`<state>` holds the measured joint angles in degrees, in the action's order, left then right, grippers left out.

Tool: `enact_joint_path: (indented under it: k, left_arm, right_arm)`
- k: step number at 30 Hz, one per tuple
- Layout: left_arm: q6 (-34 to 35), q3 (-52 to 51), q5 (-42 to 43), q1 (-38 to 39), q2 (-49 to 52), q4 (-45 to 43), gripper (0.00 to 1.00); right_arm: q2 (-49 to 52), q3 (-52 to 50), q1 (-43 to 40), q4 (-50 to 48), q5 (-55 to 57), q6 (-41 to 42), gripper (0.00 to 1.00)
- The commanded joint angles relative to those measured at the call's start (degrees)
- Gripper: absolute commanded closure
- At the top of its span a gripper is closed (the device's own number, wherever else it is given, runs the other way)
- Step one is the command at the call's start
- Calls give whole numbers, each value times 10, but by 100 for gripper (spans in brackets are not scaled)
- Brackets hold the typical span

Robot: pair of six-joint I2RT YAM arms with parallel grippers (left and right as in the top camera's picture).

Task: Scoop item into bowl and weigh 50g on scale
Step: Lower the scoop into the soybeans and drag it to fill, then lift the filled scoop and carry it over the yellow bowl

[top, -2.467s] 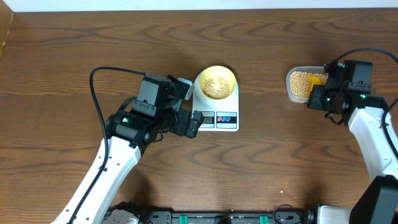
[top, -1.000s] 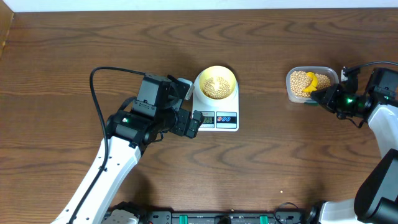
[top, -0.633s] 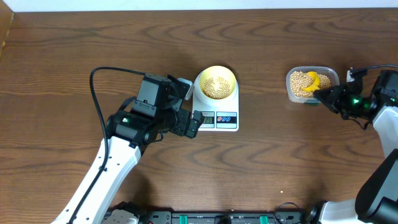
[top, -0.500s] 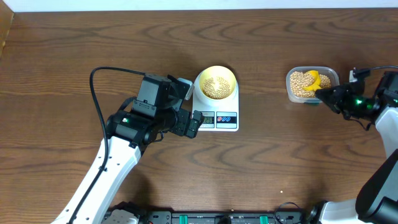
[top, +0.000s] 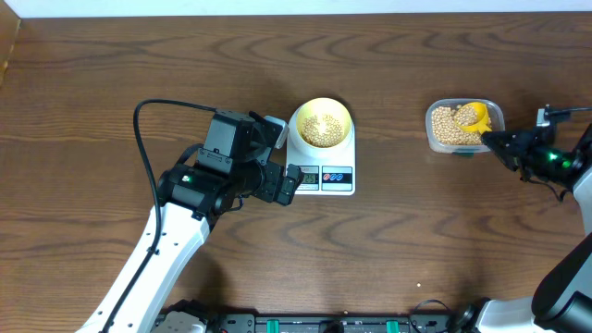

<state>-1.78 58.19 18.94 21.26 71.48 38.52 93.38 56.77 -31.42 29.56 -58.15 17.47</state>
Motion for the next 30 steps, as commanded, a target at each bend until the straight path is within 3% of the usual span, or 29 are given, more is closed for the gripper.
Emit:
enact_joint_path:
  k: [1,11,30]
  left_arm:
    - [-8,0,-5,-2,0,0,2]
    - [-8,0,-5,-2,0,0,2]
    - [-8,0,-5,-2,0,0,2]
  right_arm:
    - [8,5,-11,1,-59,5,99]
    - [8,5,-49,21,-90,3,99]
    - [8,5,-30,32,-212,-24,99]
